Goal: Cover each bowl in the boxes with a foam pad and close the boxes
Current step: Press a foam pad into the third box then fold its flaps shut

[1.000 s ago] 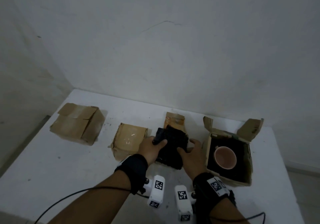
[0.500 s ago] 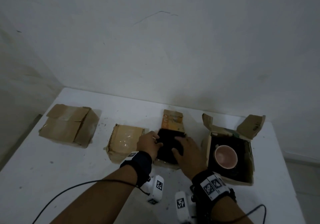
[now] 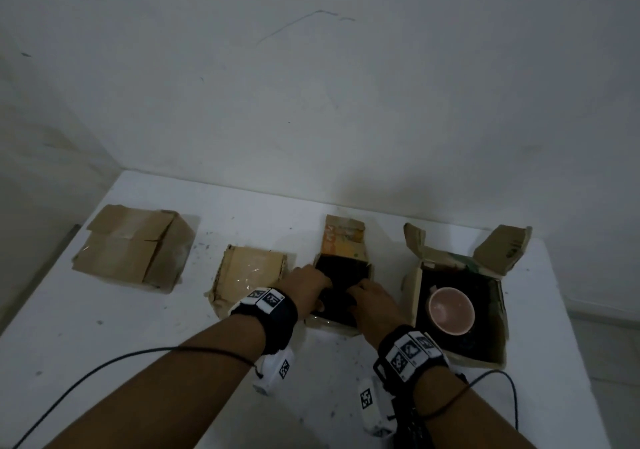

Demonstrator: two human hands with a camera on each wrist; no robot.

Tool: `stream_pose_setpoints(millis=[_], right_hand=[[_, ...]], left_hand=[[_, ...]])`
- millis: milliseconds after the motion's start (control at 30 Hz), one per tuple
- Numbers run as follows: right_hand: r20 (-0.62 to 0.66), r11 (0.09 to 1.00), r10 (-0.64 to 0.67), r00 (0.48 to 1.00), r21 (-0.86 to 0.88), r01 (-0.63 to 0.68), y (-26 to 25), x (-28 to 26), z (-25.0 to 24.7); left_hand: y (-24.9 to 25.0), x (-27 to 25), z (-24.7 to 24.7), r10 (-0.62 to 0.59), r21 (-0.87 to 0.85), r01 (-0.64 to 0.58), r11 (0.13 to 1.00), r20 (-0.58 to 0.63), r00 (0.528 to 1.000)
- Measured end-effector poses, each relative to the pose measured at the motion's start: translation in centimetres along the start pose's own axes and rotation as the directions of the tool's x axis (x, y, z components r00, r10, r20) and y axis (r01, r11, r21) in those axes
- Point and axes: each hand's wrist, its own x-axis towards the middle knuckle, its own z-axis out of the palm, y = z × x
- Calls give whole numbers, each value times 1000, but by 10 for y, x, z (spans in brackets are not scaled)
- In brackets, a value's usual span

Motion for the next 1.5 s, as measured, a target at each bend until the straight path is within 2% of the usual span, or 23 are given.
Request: stream_pose_setpoints(millis=[100,200,333,433,467,567,733,900,1066,1266,1433,1500], right_hand=[[28,999,-25,999,48,24,-1,1,-13],[166,994,-63,984,-73,76,-1,8,-14],[312,987,-10,950,-148,59,-7,12,-10],[351,984,-3,936,-165,65,-11,17,-17],[328,985,-17,945,-156,72,-9,19,-21],[124,992,-90,988,-74,100,2,21,-25],[234,995,-16,972,-91,39,7,31,-19],[210,989,-45,977,-127,73,6,38,-15],[292,988,-50,955,-126,91,7,44,-21],[235,976,-17,972,-208,67,-1,44,-14],[220,990,-41,975,-123,70,3,42,-16],[178,994,-47,983,-87,63,3,39,-12]], left_hand=[[1,4,1,-19,94,20,995,-11,1000],[4,7,9,-48,159,41,986,37,998],[9,11,7,-113,162,95,982,108,988],[9,16,-1,-84,66,79,995,69,994],[8,18,-3,-78,30,77,997,38,996],[6,24,2,-86,-3,86,996,-17,996],[7,30,11,-140,-40,144,989,83,987],[9,34,5,-142,-34,147,989,122,982],[9,34,-1,-127,-79,139,987,139,982],[15,33,-9,-61,98,45,994,169,984],[16,32,-5,-87,125,66,990,170,982],[19,33,-3,-75,132,58,990,132,988]])
